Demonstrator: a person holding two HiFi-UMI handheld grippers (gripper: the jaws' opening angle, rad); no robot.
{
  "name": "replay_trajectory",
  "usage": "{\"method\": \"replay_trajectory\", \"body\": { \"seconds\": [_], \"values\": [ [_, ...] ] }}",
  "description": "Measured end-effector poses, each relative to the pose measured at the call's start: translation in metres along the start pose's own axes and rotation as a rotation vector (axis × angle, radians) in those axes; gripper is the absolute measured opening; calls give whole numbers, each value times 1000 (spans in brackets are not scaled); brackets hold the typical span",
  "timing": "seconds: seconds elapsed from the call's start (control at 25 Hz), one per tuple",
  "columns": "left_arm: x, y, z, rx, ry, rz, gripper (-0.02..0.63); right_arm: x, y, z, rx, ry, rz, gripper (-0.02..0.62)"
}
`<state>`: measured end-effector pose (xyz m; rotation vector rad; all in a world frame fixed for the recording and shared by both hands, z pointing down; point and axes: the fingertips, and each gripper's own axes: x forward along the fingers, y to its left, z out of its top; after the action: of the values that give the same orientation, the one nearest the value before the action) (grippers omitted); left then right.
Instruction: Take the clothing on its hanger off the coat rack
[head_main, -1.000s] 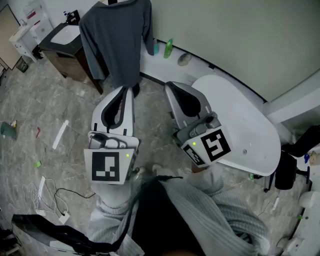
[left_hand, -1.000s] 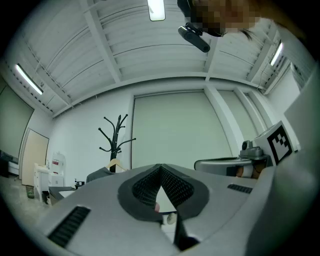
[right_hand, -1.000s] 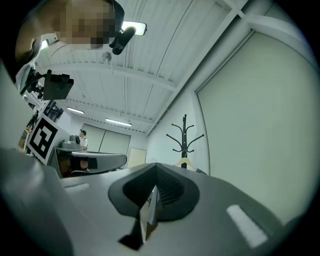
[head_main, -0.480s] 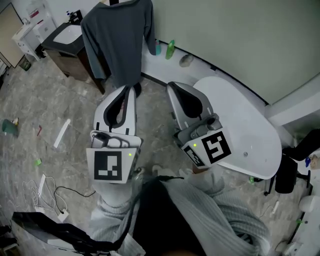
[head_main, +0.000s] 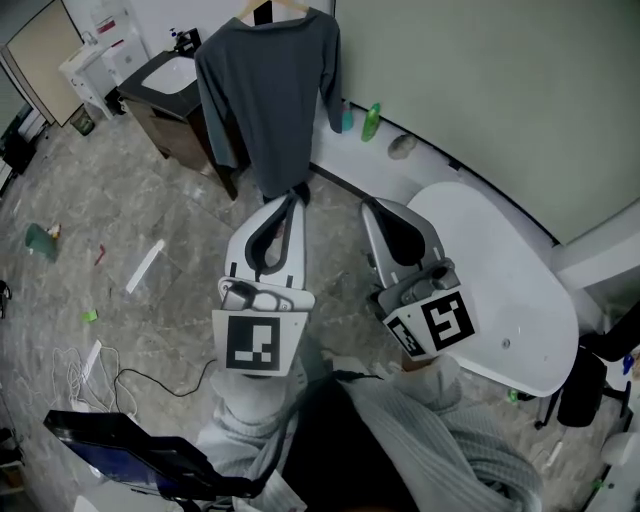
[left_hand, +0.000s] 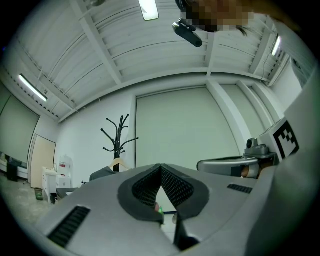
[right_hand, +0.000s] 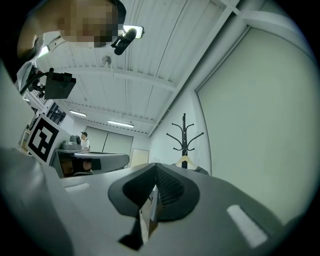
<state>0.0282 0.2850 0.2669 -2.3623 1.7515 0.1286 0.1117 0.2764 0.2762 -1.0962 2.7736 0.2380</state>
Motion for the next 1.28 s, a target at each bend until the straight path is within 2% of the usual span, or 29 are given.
{"method": "replay_trajectory", "body": {
  "seconds": [0.16,0.32,0.44,0.56,0.8,1.04,1.28],
  "values": [
    [10,18,-14,7,32,29,5,21,0,-21,15,44,30,2],
    [42,46,-35,30,46,36,5,62,-14,-48,15,77,43,2],
    [72,72,-57,31,77,28,5,100,-28,-66,19,86,29,2],
    [109,110,-64,51,91,14,5,151,-38,-70,9,73,14,2],
    [188,185,-52,54,11,-23,5,251,-73,-62,-73,45,-32,2],
    [240,240,-69,75,37,-46,5,311,-108,-75,-79,64,-112,2],
    [286,280,-96,98,68,-17,5,363,-147,-100,-90,88,-127,2]
  ]
}}
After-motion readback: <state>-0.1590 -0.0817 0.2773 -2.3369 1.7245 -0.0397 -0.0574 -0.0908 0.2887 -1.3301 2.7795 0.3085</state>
